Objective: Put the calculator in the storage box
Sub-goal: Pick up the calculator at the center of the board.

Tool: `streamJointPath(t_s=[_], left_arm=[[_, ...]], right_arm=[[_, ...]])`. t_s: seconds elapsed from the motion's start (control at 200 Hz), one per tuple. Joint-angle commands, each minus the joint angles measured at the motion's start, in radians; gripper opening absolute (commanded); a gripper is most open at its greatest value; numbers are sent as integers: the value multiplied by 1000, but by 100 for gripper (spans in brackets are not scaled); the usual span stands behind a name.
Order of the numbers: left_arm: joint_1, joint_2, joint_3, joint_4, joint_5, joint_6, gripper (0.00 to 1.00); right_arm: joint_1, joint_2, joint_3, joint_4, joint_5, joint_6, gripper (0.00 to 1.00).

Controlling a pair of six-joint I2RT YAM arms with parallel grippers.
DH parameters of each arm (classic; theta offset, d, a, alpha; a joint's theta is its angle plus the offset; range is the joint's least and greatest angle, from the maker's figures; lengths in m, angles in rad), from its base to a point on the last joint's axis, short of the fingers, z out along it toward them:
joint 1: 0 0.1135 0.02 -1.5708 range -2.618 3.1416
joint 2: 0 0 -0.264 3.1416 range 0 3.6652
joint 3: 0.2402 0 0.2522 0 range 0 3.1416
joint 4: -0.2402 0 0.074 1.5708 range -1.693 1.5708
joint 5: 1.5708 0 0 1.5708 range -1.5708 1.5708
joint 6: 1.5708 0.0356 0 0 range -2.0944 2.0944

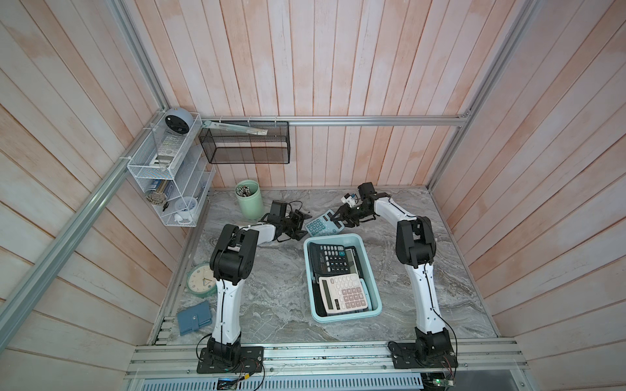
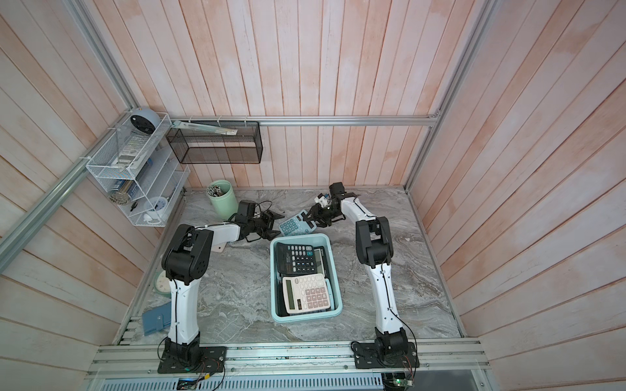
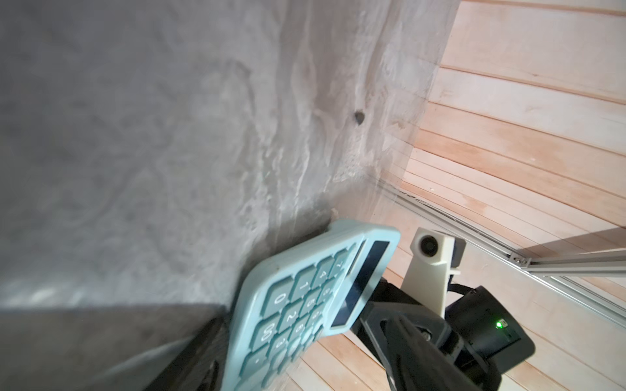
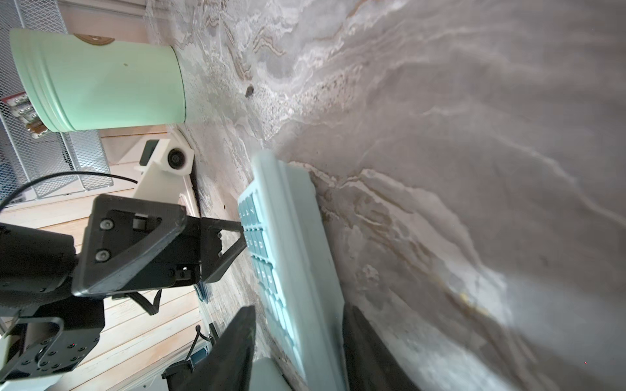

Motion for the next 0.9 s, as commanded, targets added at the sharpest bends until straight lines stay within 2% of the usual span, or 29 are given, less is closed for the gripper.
streamJointPath(t_s=[0.0,0.175,0.29,0.38,0.615,0.895], left_arm=[[-10,76,56,-47,-10,-14,75],[2,97,132,-103,-5,11,75],[24,50,136,-147,-19,43,75],[38,2,156,-215,-48,83,75],[44,-96,255,-403,-126,210,75],[45,-276,255,-550,-191,324,77]], right_arm=[[10,19,-14,7,-19,4,44],[6,2,-19,13,16,1,33],[-19,-32,-38,52,42,25,26],[-44,-69,-69,108,45,68,15],[-77,-160,-119,208,66,126,1],[-97,-310,-115,190,109,142,0]])
